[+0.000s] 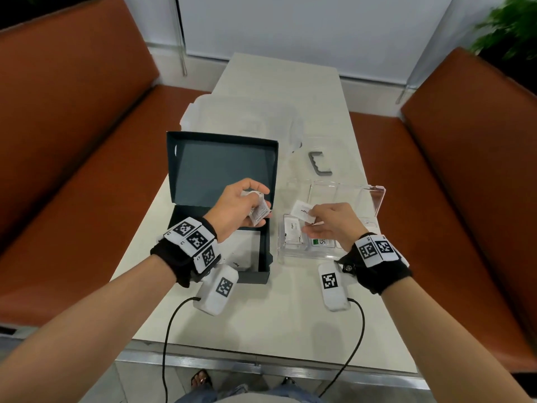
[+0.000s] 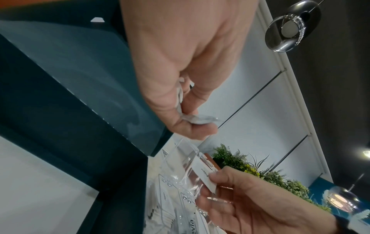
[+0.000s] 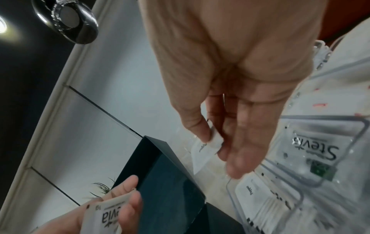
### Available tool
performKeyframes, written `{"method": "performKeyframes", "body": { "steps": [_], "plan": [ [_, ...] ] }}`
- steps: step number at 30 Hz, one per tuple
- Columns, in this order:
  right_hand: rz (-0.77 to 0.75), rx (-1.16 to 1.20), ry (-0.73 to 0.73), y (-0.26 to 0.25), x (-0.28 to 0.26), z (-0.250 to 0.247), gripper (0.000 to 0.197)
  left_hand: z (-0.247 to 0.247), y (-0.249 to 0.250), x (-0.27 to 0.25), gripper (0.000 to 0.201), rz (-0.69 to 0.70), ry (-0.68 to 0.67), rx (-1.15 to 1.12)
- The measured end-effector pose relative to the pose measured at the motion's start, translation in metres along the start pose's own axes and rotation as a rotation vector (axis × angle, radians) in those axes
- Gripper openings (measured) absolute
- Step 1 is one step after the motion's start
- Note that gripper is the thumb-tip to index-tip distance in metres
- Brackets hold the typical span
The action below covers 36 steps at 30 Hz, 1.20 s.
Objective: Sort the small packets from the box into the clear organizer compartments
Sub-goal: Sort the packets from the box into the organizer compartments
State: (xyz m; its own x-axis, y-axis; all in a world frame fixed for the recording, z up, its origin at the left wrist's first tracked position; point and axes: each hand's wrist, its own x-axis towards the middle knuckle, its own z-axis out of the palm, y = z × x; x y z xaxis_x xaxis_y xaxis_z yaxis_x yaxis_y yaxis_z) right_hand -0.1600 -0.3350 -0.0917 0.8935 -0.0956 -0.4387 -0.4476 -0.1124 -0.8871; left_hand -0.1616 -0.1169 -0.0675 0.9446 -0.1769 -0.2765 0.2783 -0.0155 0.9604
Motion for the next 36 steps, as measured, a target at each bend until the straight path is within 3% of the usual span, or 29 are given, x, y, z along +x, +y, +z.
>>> {"method": "performKeyframes", "body": {
  "steps": [5,15,18,28,36],
  "plan": [
    [-0.046,-0.074,0.12,0.012,0.008,0.005,0.018,0.002,-0.002,0.001,0.024,-0.016,0.01,0.01],
    [-0.031,-0.12,0.213,0.019,0.01,0.01,0.015,-0.003,-0.004,-0.002,0.023,-0.017,0.016,0.017],
    [-0.039,-0.138,0.221,0.022,0.01,0.012,0.008,-0.004,-0.005,-0.002,0.024,-0.016,0.014,0.02],
    [-0.046,-0.259,0.226,0.024,0.014,0.029,0.016,-0.004,-0.007,-0.002,0.023,-0.029,0.005,0.013],
    [-0.193,-0.679,0.297,0.017,0.017,0.03,0.02,-0.001,-0.006,-0.002,0.026,-0.021,-0.036,-0.048]
  ]
}}
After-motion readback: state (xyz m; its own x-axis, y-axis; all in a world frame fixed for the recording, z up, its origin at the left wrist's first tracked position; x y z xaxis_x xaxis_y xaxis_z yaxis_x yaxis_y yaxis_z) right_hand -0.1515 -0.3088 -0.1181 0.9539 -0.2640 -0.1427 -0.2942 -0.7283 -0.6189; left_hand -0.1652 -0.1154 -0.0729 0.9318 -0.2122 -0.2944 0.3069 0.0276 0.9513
